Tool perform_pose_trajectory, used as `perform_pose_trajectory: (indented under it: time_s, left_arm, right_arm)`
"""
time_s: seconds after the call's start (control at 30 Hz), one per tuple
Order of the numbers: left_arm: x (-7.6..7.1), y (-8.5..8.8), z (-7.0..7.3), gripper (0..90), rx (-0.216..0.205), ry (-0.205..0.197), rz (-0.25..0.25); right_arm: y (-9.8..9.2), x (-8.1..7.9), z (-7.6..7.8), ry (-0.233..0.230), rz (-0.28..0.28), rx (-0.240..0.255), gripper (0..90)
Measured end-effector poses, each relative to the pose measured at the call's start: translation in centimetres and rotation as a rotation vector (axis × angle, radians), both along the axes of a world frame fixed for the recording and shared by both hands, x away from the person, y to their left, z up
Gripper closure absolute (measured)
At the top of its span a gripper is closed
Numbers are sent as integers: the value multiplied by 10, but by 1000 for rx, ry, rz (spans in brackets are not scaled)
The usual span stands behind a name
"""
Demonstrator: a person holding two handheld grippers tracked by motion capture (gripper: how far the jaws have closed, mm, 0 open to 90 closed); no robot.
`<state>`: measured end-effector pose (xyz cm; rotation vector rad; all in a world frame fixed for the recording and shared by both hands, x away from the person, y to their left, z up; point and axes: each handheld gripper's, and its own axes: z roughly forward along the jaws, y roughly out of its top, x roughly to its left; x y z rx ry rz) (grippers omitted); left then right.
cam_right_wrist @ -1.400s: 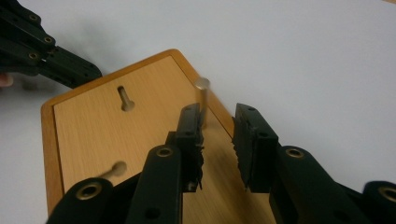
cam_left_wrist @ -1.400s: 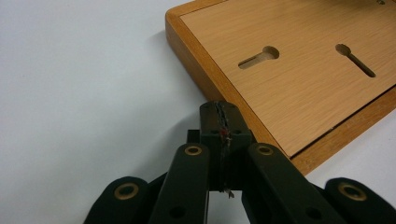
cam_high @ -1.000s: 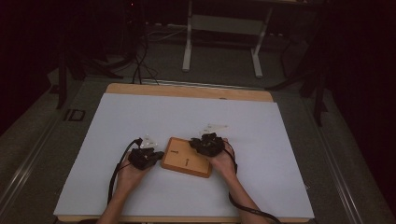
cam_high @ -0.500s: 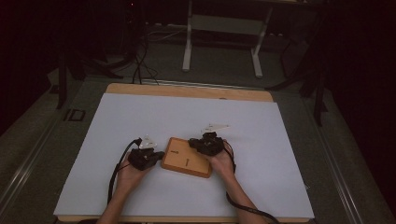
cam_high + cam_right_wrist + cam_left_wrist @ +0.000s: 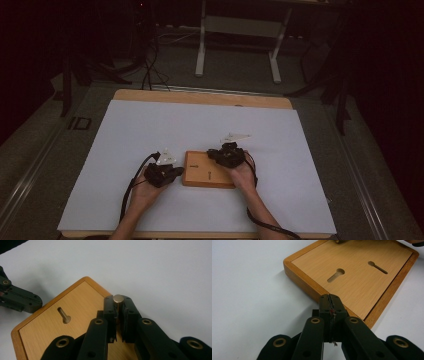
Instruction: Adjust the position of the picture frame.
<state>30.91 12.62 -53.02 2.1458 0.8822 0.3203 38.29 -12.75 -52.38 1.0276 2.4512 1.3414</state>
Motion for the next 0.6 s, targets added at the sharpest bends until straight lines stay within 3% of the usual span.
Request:
perform_pose_trajectory:
  time_s: [0.6]
  left_arm:
    - [-2,-1,1,895,-17,8,-18]
  right_arm:
    - [-3,1,-1,1,25,3,839]
